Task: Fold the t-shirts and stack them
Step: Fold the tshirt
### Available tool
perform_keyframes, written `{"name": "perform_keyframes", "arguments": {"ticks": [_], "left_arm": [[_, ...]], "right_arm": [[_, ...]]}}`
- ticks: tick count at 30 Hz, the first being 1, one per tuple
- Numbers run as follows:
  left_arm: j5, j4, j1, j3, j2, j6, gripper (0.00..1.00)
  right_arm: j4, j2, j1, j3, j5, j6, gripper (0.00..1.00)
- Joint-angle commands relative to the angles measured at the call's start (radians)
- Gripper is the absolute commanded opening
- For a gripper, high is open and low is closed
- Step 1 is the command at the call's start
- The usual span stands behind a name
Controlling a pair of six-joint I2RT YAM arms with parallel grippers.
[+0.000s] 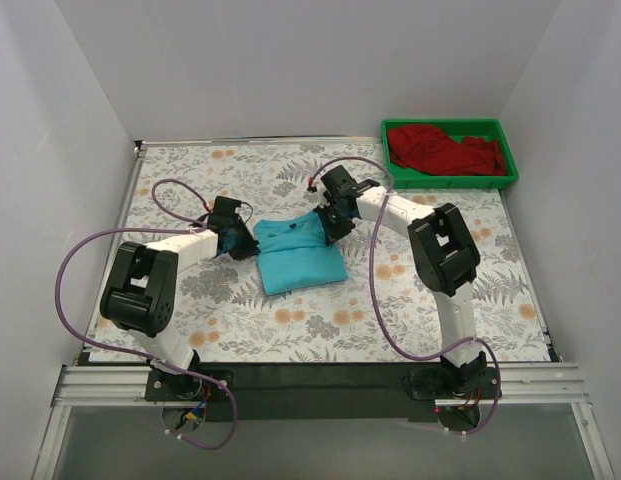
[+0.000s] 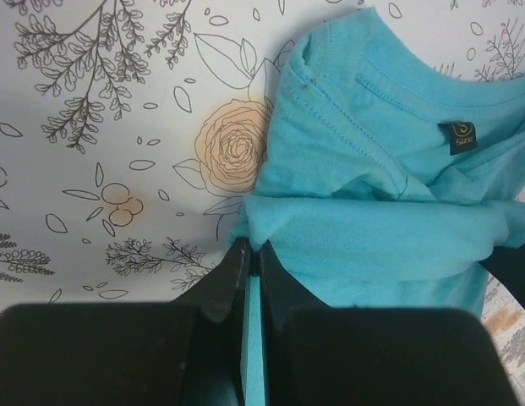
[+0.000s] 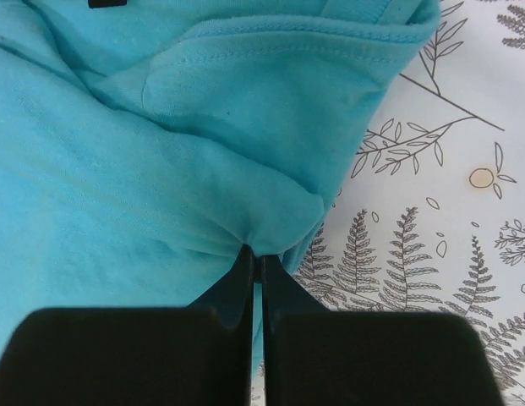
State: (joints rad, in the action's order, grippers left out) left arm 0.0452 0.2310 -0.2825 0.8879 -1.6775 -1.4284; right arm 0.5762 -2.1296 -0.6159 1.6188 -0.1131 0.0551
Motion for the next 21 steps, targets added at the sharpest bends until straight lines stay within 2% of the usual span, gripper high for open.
{"name": "perform_keyframes", "arguments": {"ticks": [1,6,11,15,21], "left_arm": [[0.059,0.051,0.006,-0.03,0.001,0.019,0.0],[0.088,0.14,-0.01,-0.087,0.087,0.02,0.0],[0.099,0.212,-0.047,-0.156,0.309,0.006,0.0],[0.11,0.248,-0.063,-0.149,0.459,0.011,0.0],[0.139,0.288,-0.067,-0.103,0.568,0.029,0.0]], "right_arm": [[0.011,0.02,0.001,-0.12,-0.08,0.037,0.01],[0.005,0.128,-0.033,-0.296,-0.122,0.083,0.01],[0.001,0.293,-0.064,-0.445,-0.122,0.129,0.01],[0.005,0.41,-0.068,-0.453,-0.099,0.153,0.01],[0.034,0.513,-0.07,-0.433,-0.109,0.167,0.01]]}}
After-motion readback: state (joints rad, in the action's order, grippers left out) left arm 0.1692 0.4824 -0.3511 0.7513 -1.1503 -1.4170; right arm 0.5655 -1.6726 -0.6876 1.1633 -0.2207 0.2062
